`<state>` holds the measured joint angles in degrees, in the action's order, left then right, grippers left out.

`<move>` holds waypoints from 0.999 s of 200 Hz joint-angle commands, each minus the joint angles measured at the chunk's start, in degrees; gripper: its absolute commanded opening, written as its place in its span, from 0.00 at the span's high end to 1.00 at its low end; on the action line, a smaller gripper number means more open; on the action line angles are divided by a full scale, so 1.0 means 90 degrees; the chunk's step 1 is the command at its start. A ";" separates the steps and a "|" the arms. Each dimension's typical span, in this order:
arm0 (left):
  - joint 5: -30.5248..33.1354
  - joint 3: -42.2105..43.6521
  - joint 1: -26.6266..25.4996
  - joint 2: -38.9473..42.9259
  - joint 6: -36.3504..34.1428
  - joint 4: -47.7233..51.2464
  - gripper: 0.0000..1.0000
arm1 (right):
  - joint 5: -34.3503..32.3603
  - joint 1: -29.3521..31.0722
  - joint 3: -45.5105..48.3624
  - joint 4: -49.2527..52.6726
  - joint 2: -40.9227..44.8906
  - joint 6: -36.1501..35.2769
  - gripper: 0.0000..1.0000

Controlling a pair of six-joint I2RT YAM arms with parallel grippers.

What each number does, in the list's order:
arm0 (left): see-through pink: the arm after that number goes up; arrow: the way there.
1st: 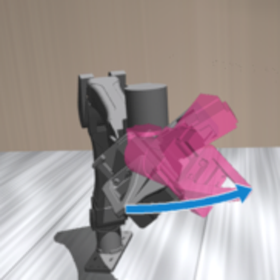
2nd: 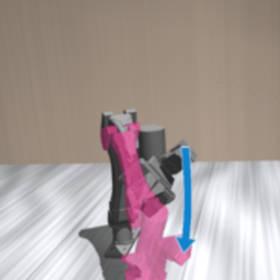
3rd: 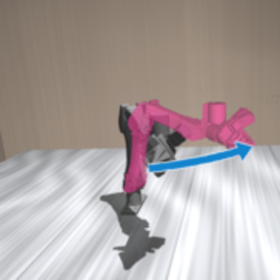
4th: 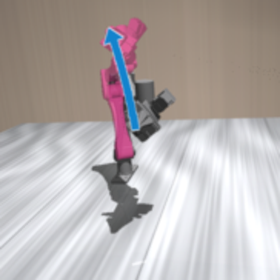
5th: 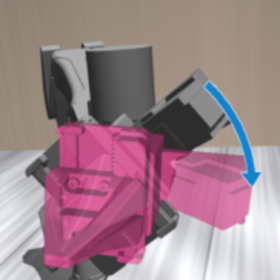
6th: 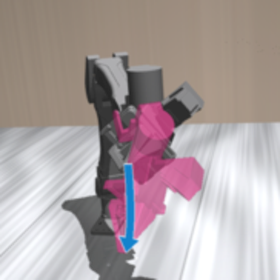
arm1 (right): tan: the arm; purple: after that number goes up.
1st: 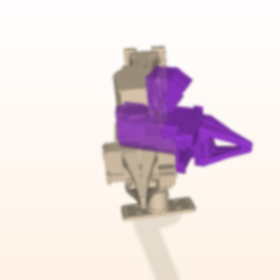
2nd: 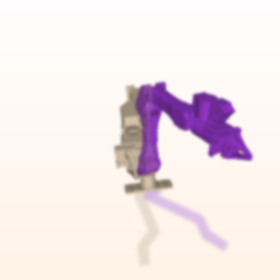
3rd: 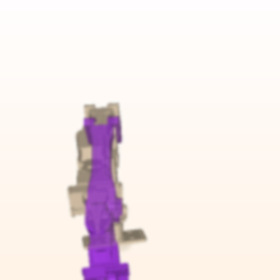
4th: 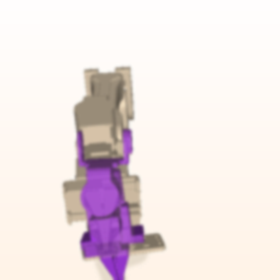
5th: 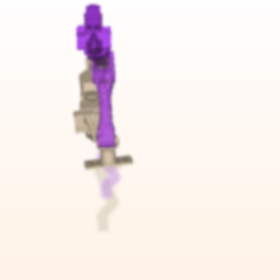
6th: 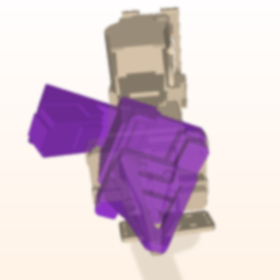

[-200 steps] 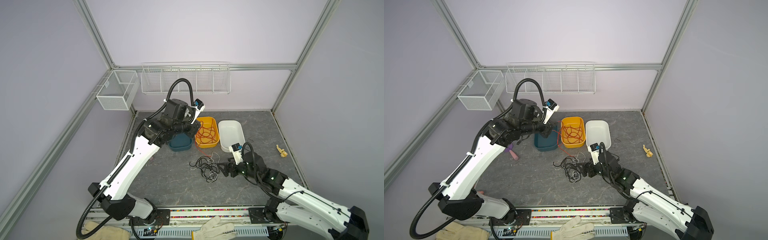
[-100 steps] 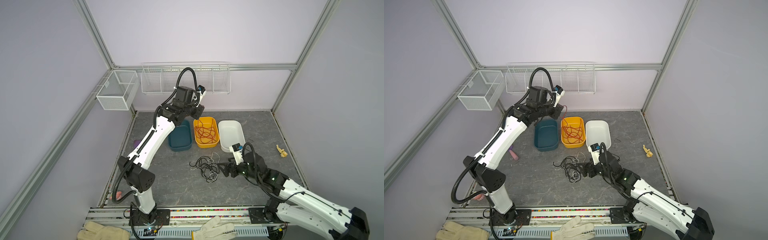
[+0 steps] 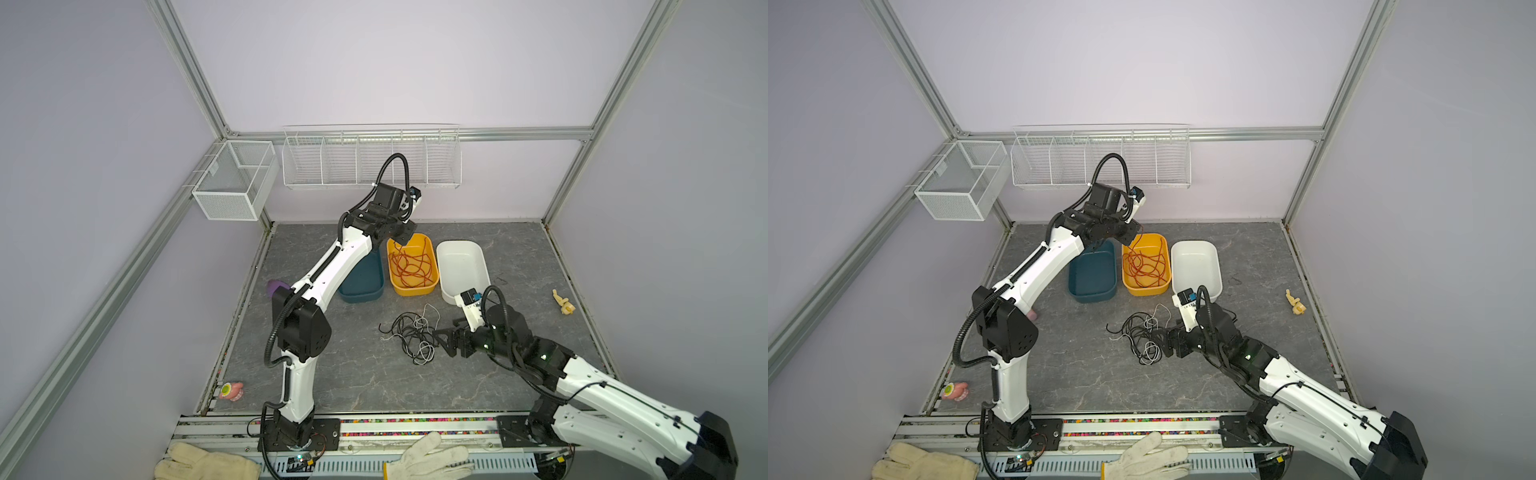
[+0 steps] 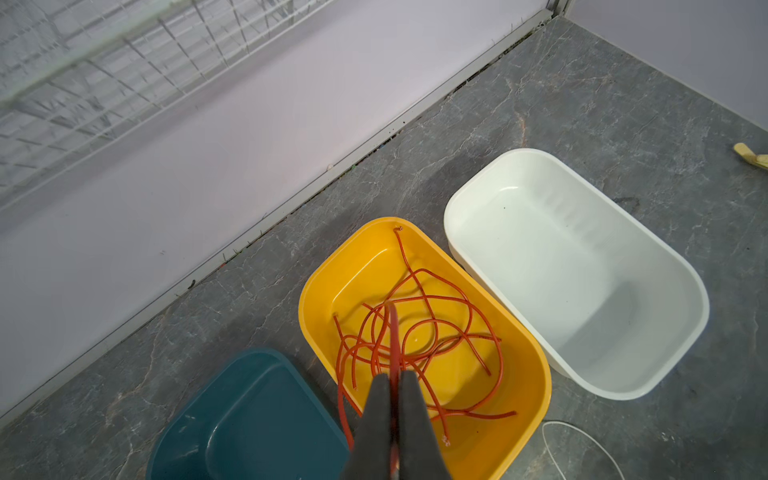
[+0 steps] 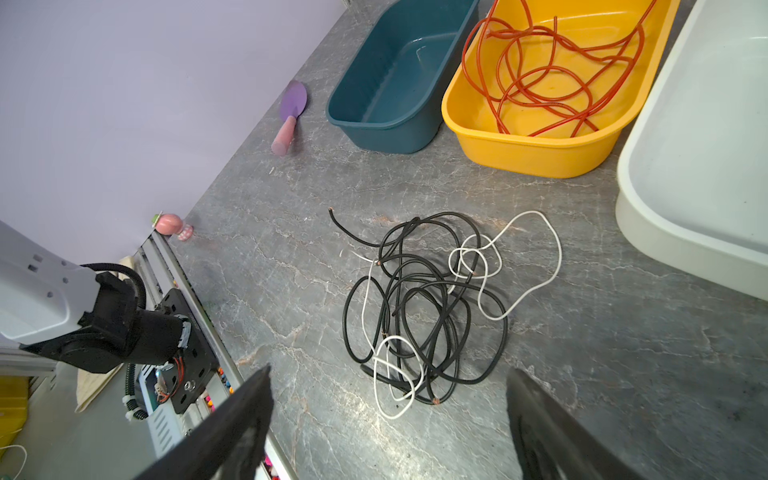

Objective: Untangle the cables
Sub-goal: 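Carry the red wire over the yellow tub with the left gripper, then lower the red wire into the yellow tub and open the left gripper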

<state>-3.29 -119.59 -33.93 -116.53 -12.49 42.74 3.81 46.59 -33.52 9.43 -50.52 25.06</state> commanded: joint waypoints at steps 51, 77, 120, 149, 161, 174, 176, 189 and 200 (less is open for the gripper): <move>0.0163 -0.0390 -0.0338 -0.0761 -0.0185 0.0364 1.00 | 0.0143 -0.0014 0.0041 -0.0228 -0.0130 -0.0049 0.11; 0.0194 -0.0472 -0.0380 -0.1020 -0.0142 0.0474 1.00 | 0.0143 -0.0020 0.0039 -0.0228 -0.0122 -0.0057 0.11; 0.0194 -0.0473 -0.0379 -0.1253 -0.0114 0.0571 1.00 | 0.0147 -0.0019 0.0030 -0.0208 -0.0109 -0.0058 0.11; 0.0169 -0.0438 -0.0380 -0.1359 -0.0080 0.0600 1.00 | 0.0123 -0.0018 0.0018 -0.0179 -0.0119 -0.0052 0.11; 0.0088 -0.0433 -0.0380 -0.1420 -0.0097 0.0653 1.00 | 0.0104 -0.0019 0.0016 -0.0171 -0.0120 -0.0049 0.11; 0.0005 -0.0455 -0.0380 -0.1491 -0.0108 0.0758 1.00 | 0.0106 -0.0021 0.0006 -0.0159 -0.0129 -0.0056 0.11; 0.0007 -0.0453 -0.0378 -0.1497 -0.0102 0.0773 1.00 | 0.0104 -0.0020 0.0004 -0.0152 -0.0129 -0.0054 0.11; 0.0101 -0.0462 -0.0380 -0.1545 -0.0077 0.0835 0.99 | 0.0113 -0.0020 0.0003 -0.0148 -0.0145 -0.0051 0.11; 0.0162 -0.0462 -0.0380 -0.1570 -0.0055 0.0899 0.94 | 0.0118 -0.0010 0.0003 -0.0149 -0.0173 -0.0050 0.11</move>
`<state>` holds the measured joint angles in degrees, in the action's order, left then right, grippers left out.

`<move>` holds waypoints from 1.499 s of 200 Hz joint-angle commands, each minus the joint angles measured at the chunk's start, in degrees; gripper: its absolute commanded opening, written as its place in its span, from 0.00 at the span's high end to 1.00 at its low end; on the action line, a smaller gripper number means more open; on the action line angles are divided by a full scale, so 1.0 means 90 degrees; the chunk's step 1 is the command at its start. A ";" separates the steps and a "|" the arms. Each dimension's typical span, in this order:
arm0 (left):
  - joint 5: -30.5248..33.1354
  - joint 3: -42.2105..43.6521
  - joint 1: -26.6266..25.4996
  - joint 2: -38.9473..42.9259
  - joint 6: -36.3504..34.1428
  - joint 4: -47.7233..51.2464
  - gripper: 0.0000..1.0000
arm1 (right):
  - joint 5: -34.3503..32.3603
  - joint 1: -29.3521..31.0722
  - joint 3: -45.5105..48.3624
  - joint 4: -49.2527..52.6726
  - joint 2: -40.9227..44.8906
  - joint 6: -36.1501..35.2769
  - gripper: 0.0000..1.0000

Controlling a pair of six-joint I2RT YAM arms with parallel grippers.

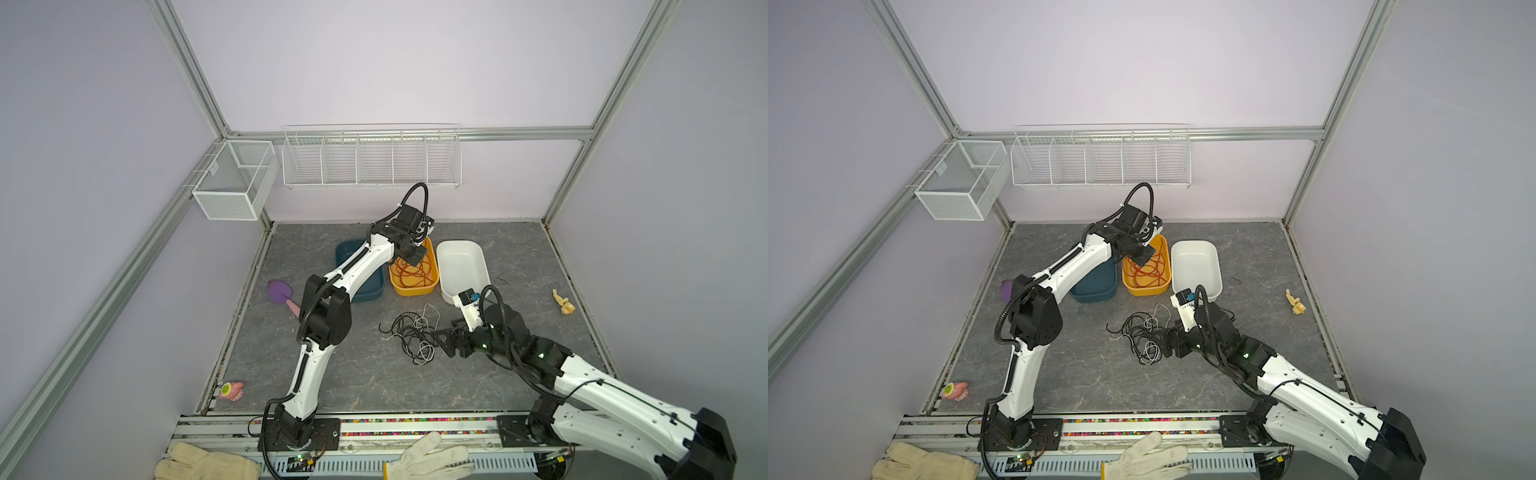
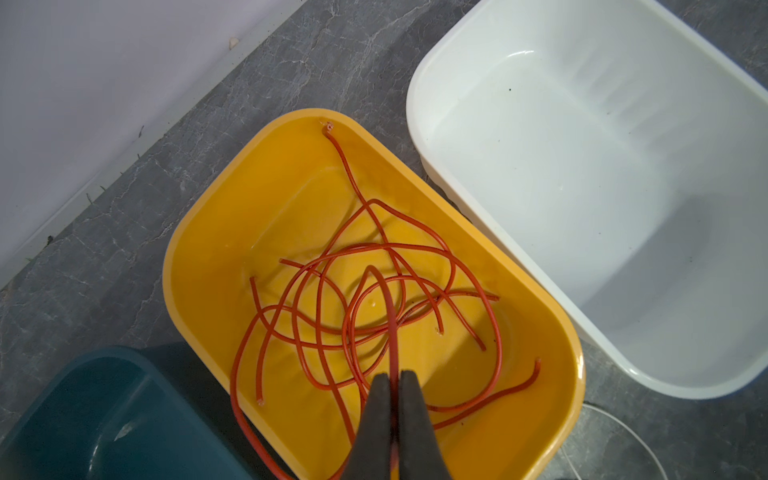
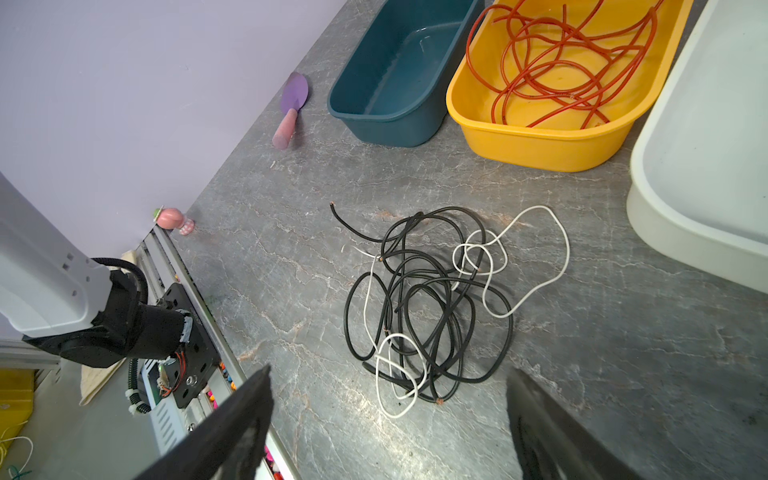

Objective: Untangle the cables
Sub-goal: 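Lower the red wire into the yellow tub and open the left gripper, then move the left gripper back toward the wire bundle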

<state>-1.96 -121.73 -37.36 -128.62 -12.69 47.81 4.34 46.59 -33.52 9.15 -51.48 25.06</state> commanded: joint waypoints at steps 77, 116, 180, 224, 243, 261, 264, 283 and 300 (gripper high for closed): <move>-0.0094 -0.0243 0.0001 -0.0378 -0.0065 0.0603 0.81 | 0.0079 -0.0004 -0.0026 -0.0137 -0.0157 -0.0050 0.11; 0.0079 -0.0331 0.0001 -0.0334 -0.0130 0.0720 0.74 | 0.0085 -0.0007 -0.0031 -0.0147 -0.0179 -0.0050 0.11; 0.0070 -0.0381 0.0001 -0.0027 -0.0143 0.0733 0.57 | 0.0089 -0.0002 -0.0022 -0.0150 -0.0159 -0.0050 0.11; 0.0275 -0.0342 0.0002 0.0251 -0.0224 0.0657 0.47 | 0.0084 0.0006 -0.0021 -0.0147 -0.0139 -0.0039 0.11; 0.0273 -0.0269 0.0001 0.0408 -0.0139 0.0541 0.44 | 0.0076 -0.0001 -0.0017 -0.0147 -0.0136 -0.0039 0.11; 0.0165 -0.0236 0.0001 0.0553 -0.0025 0.0460 0.41 | 0.0063 0.0008 -0.0021 -0.0147 -0.0120 -0.0031 0.11; 0.0151 -0.0227 0.0002 0.0581 -0.0010 0.0443 0.40 | 0.0052 0.0008 -0.0019 -0.0140 -0.0112 -0.0030 0.11; 0.0101 -0.0106 -0.0008 0.0819 0.0098 0.0297 0.37 | 0.0009 0.0001 -0.0021 -0.0118 -0.0102 -0.0020 0.11; 0.0074 0.0165 -0.0009 0.1153 0.0138 0.0092 0.35 | -0.0001 0.0004 -0.0016 -0.0103 -0.0091 -0.0020 0.11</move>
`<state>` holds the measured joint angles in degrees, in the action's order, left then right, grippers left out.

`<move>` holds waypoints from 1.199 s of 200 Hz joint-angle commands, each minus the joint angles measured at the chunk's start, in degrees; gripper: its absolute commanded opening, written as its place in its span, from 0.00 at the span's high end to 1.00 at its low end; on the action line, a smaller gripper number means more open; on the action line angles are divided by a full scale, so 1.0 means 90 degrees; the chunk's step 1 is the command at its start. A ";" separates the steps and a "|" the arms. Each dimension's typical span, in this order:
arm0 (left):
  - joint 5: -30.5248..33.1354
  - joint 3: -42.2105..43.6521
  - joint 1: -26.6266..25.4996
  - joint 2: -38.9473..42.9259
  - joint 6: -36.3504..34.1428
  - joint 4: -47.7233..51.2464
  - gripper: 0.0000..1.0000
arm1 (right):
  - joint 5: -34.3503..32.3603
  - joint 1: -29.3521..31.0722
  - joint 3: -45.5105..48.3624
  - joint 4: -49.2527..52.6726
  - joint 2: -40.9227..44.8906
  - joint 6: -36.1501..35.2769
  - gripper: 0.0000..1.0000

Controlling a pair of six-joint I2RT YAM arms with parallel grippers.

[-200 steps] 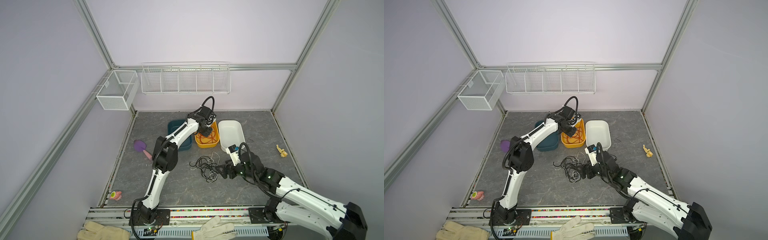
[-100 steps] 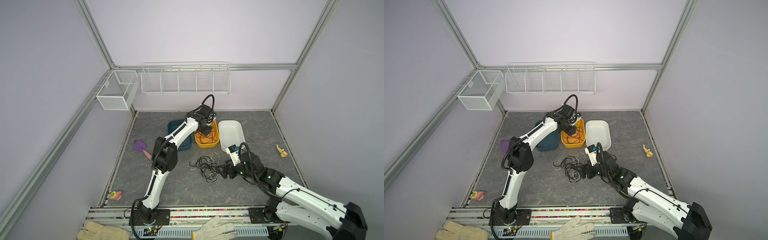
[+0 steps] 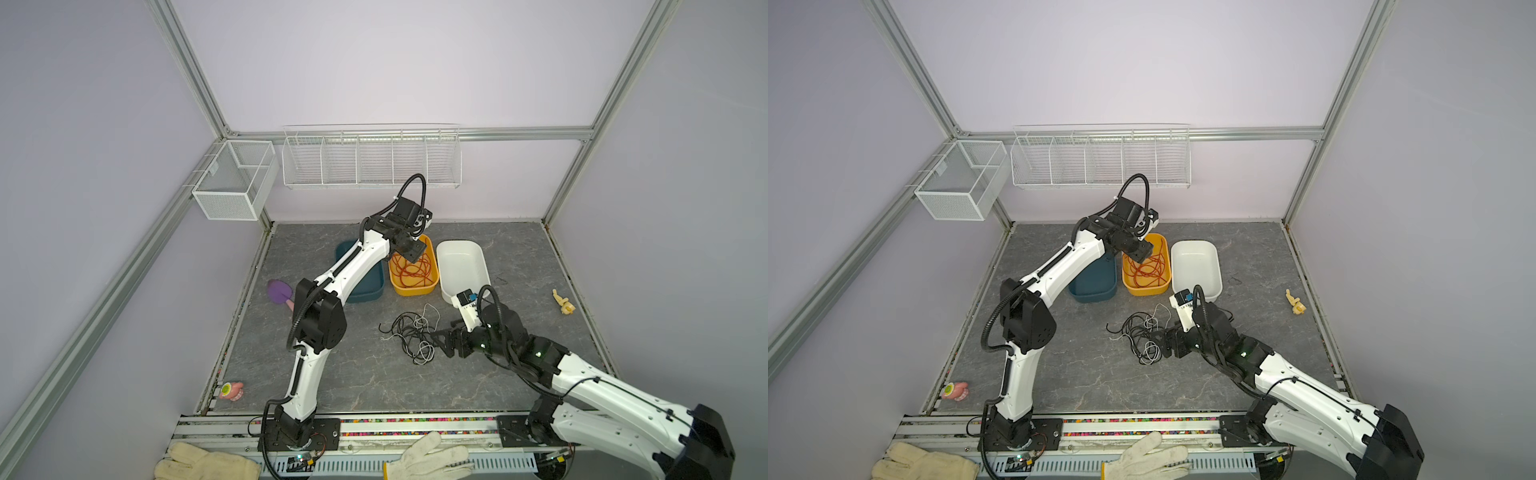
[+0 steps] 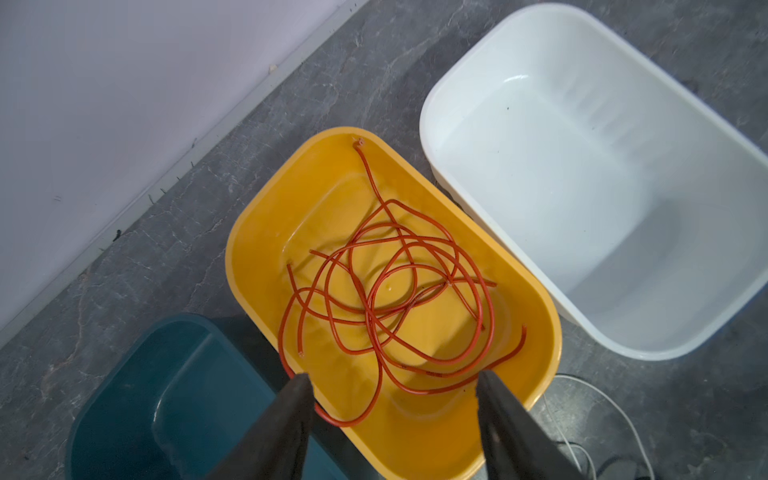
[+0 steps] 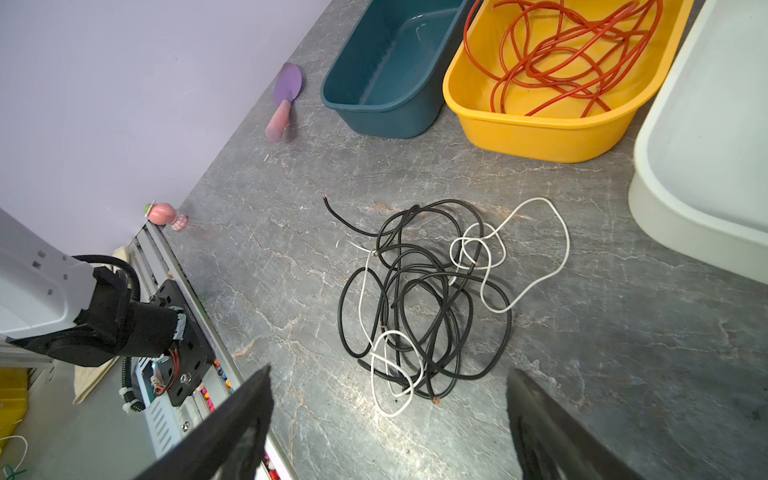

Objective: Untangle the cables
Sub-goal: 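Move the left gripper back toward the wire bundle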

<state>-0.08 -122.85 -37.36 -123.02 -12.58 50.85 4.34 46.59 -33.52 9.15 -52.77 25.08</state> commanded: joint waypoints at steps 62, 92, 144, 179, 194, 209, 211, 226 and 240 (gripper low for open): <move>-0.0298 0.2805 -0.0120 0.2611 0.0602 -0.1881 0.30 | -0.0202 -0.0007 -0.0103 0.0077 -0.0039 0.0041 0.11; 0.0049 0.4239 -0.0317 0.3785 0.0540 -0.2559 0.29 | -0.0153 -0.0028 -0.0113 0.0087 -0.0136 0.0085 0.11; 0.0187 0.5743 -0.0428 0.5326 0.0952 -0.2497 0.00 | -0.0184 -0.0046 -0.0369 0.0419 -0.0699 0.0110 0.11; 0.0384 0.6690 -0.0477 0.6319 0.1243 -0.2328 0.01 | 0.0464 -0.0001 -0.0735 0.0476 -0.1332 0.0223 0.12; 0.0392 0.7104 -0.0493 0.6705 0.1340 -0.2233 0.01 | 0.0540 0.0052 -0.0909 0.0565 -0.1592 0.0251 0.12; 0.0335 0.7502 -0.0521 0.7021 0.1388 -0.2095 0.01 | 0.0543 0.0116 -0.1127 0.0792 -0.1854 0.0224 0.09; 0.0344 0.7545 -0.0520 0.7056 0.1390 -0.2068 0.01 | 0.0543 0.0124 -0.1151 0.0825 -0.1884 0.0222 0.08; 0.0338 0.7828 -0.0582 0.7229 0.1313 -0.1883 0.01 | 0.0543 0.0196 -0.1335 0.1034 -0.2098 0.0202 0.04; 0.0402 0.8038 -0.0675 0.7316 0.1179 -0.1751 0.01 | 0.0562 0.0269 -0.1453 0.1193 -0.2271 0.0192 0.02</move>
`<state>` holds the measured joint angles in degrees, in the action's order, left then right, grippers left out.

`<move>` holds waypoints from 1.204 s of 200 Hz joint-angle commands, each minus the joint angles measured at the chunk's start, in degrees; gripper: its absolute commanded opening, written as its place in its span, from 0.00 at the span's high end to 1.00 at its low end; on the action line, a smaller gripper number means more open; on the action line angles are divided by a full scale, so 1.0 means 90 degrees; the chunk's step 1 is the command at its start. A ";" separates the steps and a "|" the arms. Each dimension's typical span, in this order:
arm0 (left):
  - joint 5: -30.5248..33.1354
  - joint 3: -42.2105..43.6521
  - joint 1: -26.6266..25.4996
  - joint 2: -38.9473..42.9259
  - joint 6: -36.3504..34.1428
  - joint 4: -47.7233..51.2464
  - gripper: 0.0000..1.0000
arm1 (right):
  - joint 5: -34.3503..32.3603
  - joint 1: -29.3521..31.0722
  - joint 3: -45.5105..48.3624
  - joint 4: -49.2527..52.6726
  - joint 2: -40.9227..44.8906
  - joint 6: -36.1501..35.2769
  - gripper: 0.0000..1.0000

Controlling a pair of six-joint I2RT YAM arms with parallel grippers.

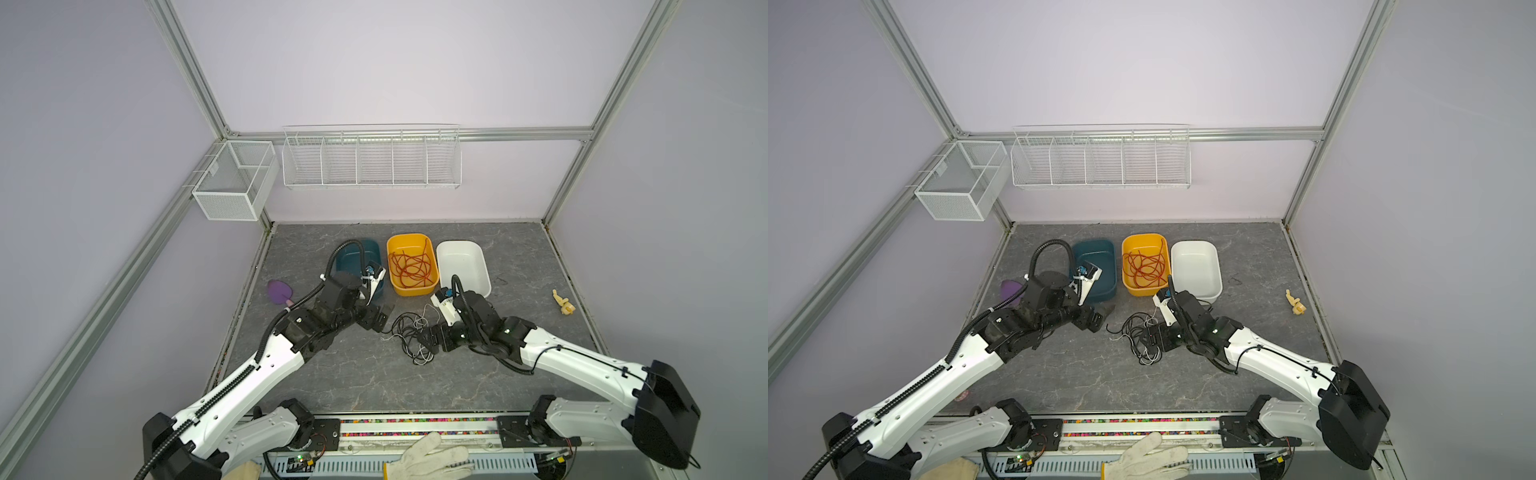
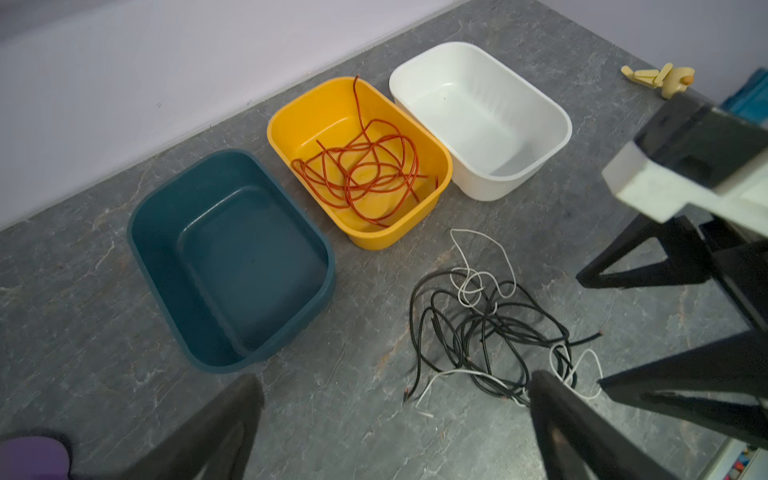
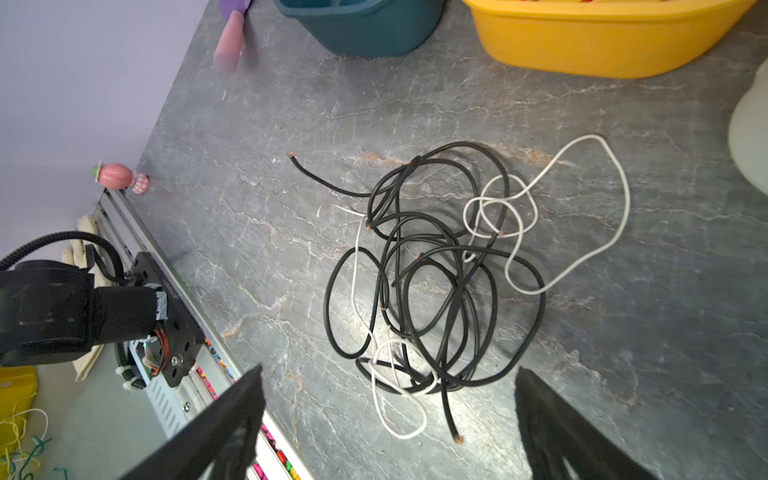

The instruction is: Untangle the cables

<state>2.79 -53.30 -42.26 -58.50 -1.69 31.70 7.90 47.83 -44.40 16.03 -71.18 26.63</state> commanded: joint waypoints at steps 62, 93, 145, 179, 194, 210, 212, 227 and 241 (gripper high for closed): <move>0.0150 0.0838 -0.0409 0.0447 -0.0345 0.0247 0.01 | -0.0009 0.0533 -0.0874 0.1291 -0.0489 -0.0183 0.21; 0.0219 0.1161 -0.0428 0.0732 -0.0795 0.0135 0.01 | -0.0010 0.0651 -0.1014 0.1545 -0.0595 -0.0269 0.29; -0.0121 0.2103 -0.0427 0.1941 -0.1834 -0.0449 0.01 | -0.0074 0.0950 -0.1327 0.1579 -0.1101 -0.0330 0.41; -0.0284 0.2289 -0.0436 0.2101 -0.1987 -0.0491 0.01 | -0.0270 0.1008 -0.1484 0.1604 -0.1451 -0.0303 0.47; -0.0311 0.2255 -0.0473 0.1948 -0.2077 -0.0414 0.01 | -0.0337 0.1018 -0.1510 0.1580 -0.1557 -0.0283 0.49; -0.0341 0.2228 -0.0506 0.1861 -0.2174 -0.0329 0.01 | -0.0364 0.1056 -0.1550 0.1563 -0.1680 -0.0274 0.52; -0.0339 0.2235 -0.0509 0.1866 -0.2175 -0.0334 0.01 | -0.0366 0.1061 -0.1555 0.1560 -0.1696 -0.0266 0.52; -0.0415 0.2302 -0.0523 0.1937 -0.2235 -0.0357 0.01 | -0.0416 0.1106 -0.1590 0.1545 -0.1782 -0.0264 0.56; -0.0411 0.2356 -0.0556 0.1962 -0.2275 -0.0349 0.01 | -0.0456 0.1122 -0.1600 0.1521 -0.1829 -0.0254 0.57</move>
<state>0.47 -33.08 -46.63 -41.63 -19.84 28.80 5.17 57.28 -57.58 29.32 -86.63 24.23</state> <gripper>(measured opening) 0.994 0.438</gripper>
